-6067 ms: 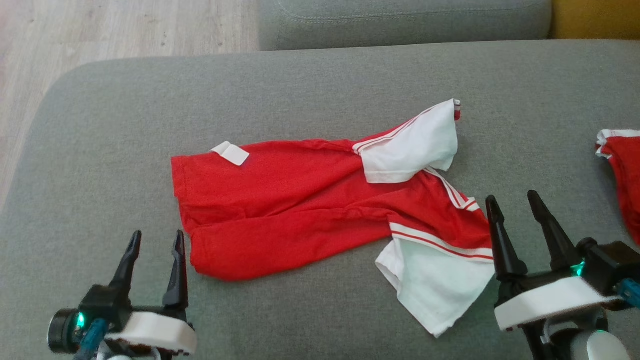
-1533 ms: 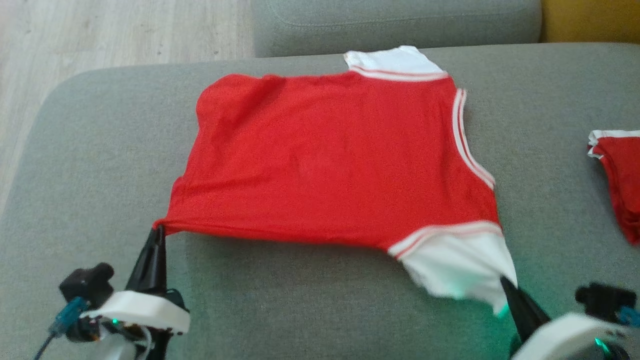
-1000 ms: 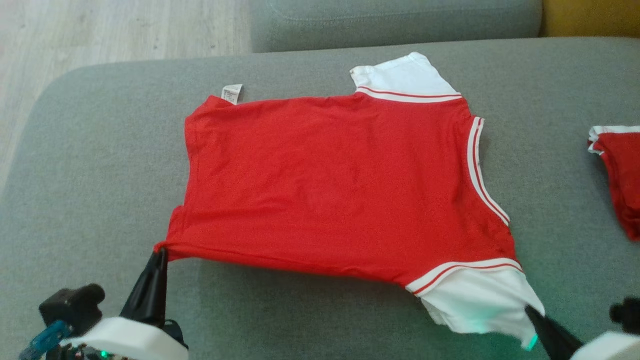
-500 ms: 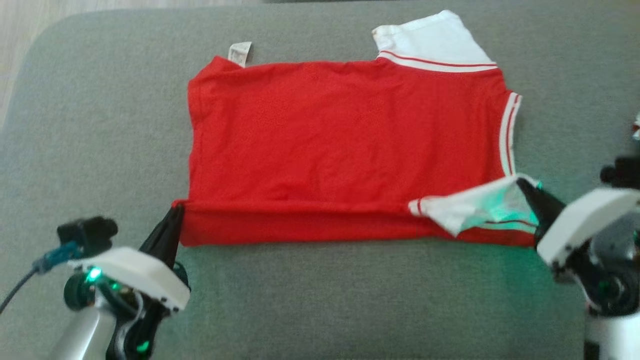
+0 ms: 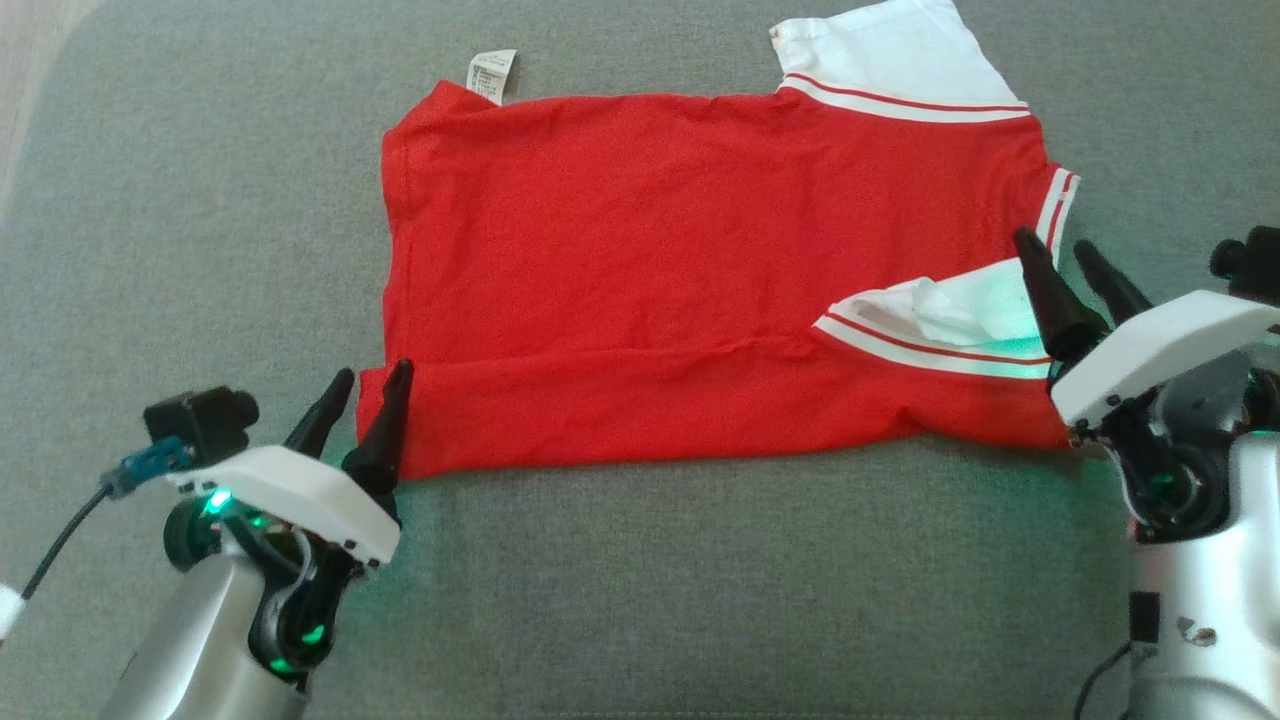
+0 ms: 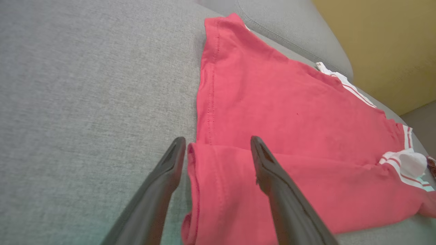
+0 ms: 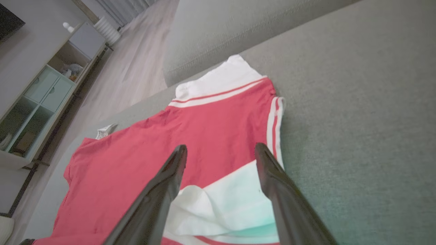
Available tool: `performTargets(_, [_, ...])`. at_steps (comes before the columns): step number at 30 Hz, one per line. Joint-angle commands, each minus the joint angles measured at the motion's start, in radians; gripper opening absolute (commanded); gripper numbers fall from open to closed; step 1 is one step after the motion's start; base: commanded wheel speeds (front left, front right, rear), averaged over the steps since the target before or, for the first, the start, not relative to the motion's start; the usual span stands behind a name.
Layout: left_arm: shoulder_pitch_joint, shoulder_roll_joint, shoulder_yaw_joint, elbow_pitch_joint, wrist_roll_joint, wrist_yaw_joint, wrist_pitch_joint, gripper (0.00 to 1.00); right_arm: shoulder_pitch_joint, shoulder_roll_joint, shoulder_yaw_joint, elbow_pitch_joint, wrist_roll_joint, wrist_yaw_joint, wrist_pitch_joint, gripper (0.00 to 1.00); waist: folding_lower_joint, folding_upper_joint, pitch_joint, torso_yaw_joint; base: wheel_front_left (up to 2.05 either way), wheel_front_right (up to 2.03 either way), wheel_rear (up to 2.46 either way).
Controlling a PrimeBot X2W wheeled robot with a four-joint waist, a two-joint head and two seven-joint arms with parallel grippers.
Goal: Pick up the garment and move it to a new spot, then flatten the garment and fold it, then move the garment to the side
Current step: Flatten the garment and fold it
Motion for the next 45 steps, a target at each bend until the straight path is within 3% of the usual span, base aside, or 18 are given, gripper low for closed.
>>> performTargets(1, [-0.032, 0.019, 0.036, -0.02, 0.005, 0.001, -0.02, 1.0, -0.019, -0.012, 0.034, -0.038, 0.0, -0.001, -0.039, 1.0, -0.0002, 0.0, -0.002, -0.003, 0.0, 0.0, 0.0])
performTargets(6, [-0.004, 0.007, 0.066, -0.024, 0.055, 0.037, -0.161, 1.0, 0.026, -0.048, 0.105, -0.082, -0.01, -0.001, -0.278, 1.0, -0.0002, 0.0, -0.017, -0.011, 0.0, 0.0, 0.0])
performTargets(12, [0.04, -0.014, 0.099, -0.096, 0.191, 0.124, -0.413, 1.0, 0.119, -0.089, 0.158, -0.158, -0.139, -0.001, -0.51, 1.0, -0.0002, 0.0, -0.051, -0.015, 0.0, 0.0, 0.0])
performTargets(20, [0.139, -0.005, 0.124, -0.256, 0.401, 0.23, -0.459, 1.0, 0.301, -0.056, 0.179, -0.31, -0.263, -0.001, -0.55, 1.0, -0.0002, 0.0, -0.108, -0.042, 0.0, 0.0, 0.0])
performTargets(25, [0.217, 0.002, 0.108, -0.283, 0.434, 0.262, -0.443, 1.0, 0.399, -0.033, 0.184, -0.37, -0.277, -0.001, -0.524, 1.0, -0.0002, 0.0, -0.128, -0.053, 0.0, 0.0, 0.0])
performTargets(38, [0.246, 0.0, 0.092, -0.273, 0.409, 0.264, -0.399, 1.0, 0.45, -0.013, 0.18, -0.414, -0.271, -0.001, -0.486, 1.0, -0.0002, 0.0, -0.13, -0.056, 0.0, 0.0, 0.0])
performTargets(45, [0.195, -0.017, 0.052, -0.141, 0.322, 0.182, -0.284, 1.0, 0.436, -0.039, 0.136, -0.312, -0.255, -0.001, -0.43, 1.0, -0.0002, 0.0, -0.104, -0.045, 0.0, 0.0, 0.0])
